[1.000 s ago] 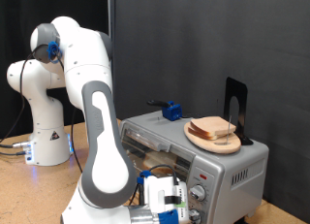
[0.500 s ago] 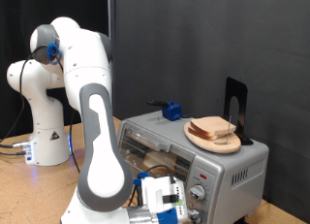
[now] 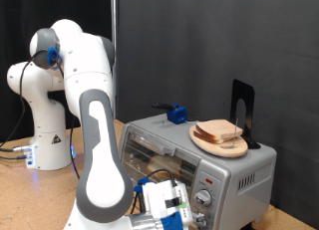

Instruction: Make a piece of toast with the oven

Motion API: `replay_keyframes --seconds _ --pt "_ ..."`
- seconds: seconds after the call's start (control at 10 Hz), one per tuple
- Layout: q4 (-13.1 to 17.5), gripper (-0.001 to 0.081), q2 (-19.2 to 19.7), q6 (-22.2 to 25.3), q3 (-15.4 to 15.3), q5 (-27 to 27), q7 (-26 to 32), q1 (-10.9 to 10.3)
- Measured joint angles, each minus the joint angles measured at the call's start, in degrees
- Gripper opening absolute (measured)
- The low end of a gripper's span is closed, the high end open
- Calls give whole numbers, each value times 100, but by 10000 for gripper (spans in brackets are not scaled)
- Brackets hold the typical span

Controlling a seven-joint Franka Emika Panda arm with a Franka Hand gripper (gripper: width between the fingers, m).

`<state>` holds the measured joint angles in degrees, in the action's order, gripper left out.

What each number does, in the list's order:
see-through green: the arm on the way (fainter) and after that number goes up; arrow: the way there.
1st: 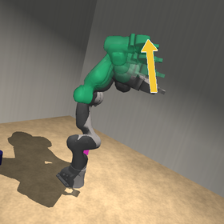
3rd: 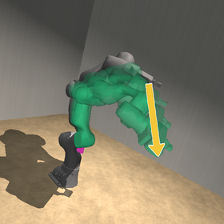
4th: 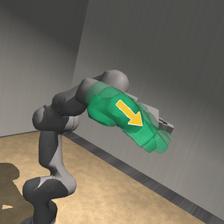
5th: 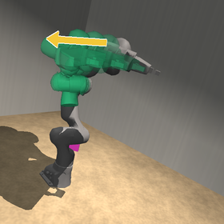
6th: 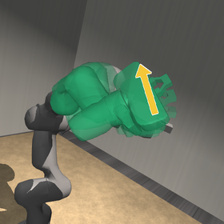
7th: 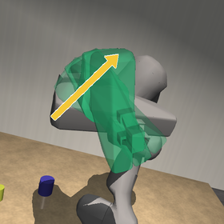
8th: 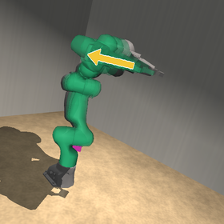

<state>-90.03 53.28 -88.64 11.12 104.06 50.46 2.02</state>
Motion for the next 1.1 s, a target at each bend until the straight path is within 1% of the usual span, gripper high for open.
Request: replay_keyframes --seconds 0.2,0.3,0.5,0.6,0.8,0.9,1.0,1.1 --pt "108 91 96 108 8 -6 81 8" --pt "122 79 102 -21 25 -35 -158 -8" --pt "131 69 41 -550 104 -136 -1175 -100" --pt "134 69 30 -741 140 -171 -1570 -122" --pt "180 67 -4 -778 252 -299 -2288 -114" --pt "178 285 -64 -754 294 -365 -2538 -100" --pt "176 285 -116 -676 344 -461 -2793 -87" --pt "174 486 -155 -604 382 -559 -3004 -66"
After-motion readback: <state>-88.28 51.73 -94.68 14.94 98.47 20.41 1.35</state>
